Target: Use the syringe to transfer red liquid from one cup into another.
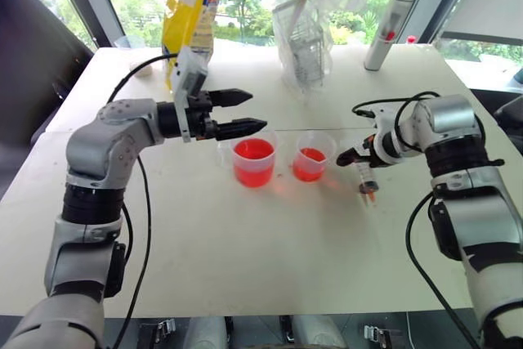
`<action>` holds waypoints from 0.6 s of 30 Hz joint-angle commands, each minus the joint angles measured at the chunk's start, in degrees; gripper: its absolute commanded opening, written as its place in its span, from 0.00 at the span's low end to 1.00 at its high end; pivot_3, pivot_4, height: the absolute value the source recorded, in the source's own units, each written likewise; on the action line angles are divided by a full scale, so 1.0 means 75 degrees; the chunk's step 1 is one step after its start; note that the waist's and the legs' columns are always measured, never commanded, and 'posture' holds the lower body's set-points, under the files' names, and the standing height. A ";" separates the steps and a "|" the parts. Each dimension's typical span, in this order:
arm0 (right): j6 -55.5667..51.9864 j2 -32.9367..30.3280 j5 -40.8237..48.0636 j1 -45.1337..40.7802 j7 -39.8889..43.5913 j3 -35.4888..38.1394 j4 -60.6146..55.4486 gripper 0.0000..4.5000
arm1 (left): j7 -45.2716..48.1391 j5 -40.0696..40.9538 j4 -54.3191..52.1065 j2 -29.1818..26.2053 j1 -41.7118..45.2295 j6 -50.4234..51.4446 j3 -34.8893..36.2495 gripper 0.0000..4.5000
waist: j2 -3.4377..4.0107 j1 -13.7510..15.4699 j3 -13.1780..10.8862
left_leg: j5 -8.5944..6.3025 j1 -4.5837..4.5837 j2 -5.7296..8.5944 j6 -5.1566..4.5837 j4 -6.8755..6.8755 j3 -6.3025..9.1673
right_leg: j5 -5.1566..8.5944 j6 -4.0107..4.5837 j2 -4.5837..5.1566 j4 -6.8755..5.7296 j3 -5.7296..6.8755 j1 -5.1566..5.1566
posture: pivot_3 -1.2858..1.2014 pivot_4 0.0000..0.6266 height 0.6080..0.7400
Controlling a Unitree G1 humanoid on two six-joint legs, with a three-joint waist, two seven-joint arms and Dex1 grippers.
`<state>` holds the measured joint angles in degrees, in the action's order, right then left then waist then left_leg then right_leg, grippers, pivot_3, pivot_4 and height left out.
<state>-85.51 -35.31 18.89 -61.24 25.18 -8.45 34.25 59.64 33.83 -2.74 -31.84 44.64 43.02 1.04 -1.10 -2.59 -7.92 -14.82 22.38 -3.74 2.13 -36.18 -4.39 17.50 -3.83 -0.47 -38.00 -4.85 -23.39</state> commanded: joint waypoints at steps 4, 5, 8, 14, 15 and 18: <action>-0.0931 -0.1392 0.1094 0.0597 0.0354 0.0832 -0.3191 0.99 | 0.0173 0.0572 -0.0604 -0.0494 -0.0144 0.0385 0.0334 0.91 | 0.0004 0.0029 -0.0002 | 0.0000 0.0004 0.0000 0.0000 0.0006 0.0007 | 0.0001 -0.0001 0.0003 0.0005 0.0002 -0.0002 | 0.52 0.24 0.99; -0.0932 -0.1697 0.1415 0.0850 0.0465 0.1016 -0.3967 0.99 | 0.0182 0.0586 -0.0607 -0.0603 -0.0177 0.0414 0.0362 0.91 | 0.0002 0.0042 -0.0003 | 0.0000 0.0004 0.0000 0.0000 0.0007 0.0007 | 0.0001 -0.0001 0.0003 0.0006 0.0003 -0.0002 | 0.52 0.24 0.99; -0.0932 -0.2195 0.2326 0.1454 0.0641 0.1769 -0.5557 0.99 | 0.0221 0.0593 -0.0562 -0.0866 -0.0273 0.0417 0.0413 0.91 | 0.0000 0.0004 -0.0002 | -0.0001 0.0004 0.0000 0.0000 0.0009 0.0009 | 0.0001 -0.0002 0.0002 0.0016 0.0010 0.0004 | 0.52 0.24 0.99; -0.0890 -0.2705 0.3992 0.2876 0.1739 0.3750 -0.8737 0.99 | 0.0337 0.0532 -0.0551 -0.1242 -0.0448 0.0390 0.0348 0.91 | 0.0000 0.0007 -0.0004 | -0.0001 -0.0010 -0.0007 -0.0001 0.0014 0.0020 | 0.0002 -0.0002 -0.0008 0.0009 0.0010 0.0011 | 0.52 0.24 0.99; -0.0727 -0.2799 0.4029 0.3152 0.1778 0.3930 -0.9092 0.99 | 0.0388 0.0528 -0.0623 -0.1294 -0.0543 0.0372 0.0298 0.91 | -0.0002 0.0013 -0.0004 | -0.0001 -0.0009 -0.0008 -0.0001 0.0011 0.0020 | 0.0002 -0.0002 -0.0009 0.0010 0.0015 0.0015 | 0.52 0.24 0.99; -0.0222 -0.3122 0.4032 0.3962 0.1905 0.4273 -0.9810 0.99 | 0.0451 0.0524 -0.0814 -0.1379 -0.0787 0.0337 0.0226 0.91 | -0.0005 0.0014 -0.0002 | -0.0001 -0.0009 -0.0008 -0.0001 0.0007 0.0022 | 0.0002 -0.0003 0.0004 0.0015 0.0016 0.0023 | 0.52 0.24 0.99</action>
<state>-89.73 -57.47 48.58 -32.77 38.68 20.36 -36.13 62.44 37.26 -6.66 -41.46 38.78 46.00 2.33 -1.14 -2.48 -7.94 -14.83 22.31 -3.80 2.13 -36.13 -4.22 17.51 -3.86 -0.38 -37.87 -4.74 -23.20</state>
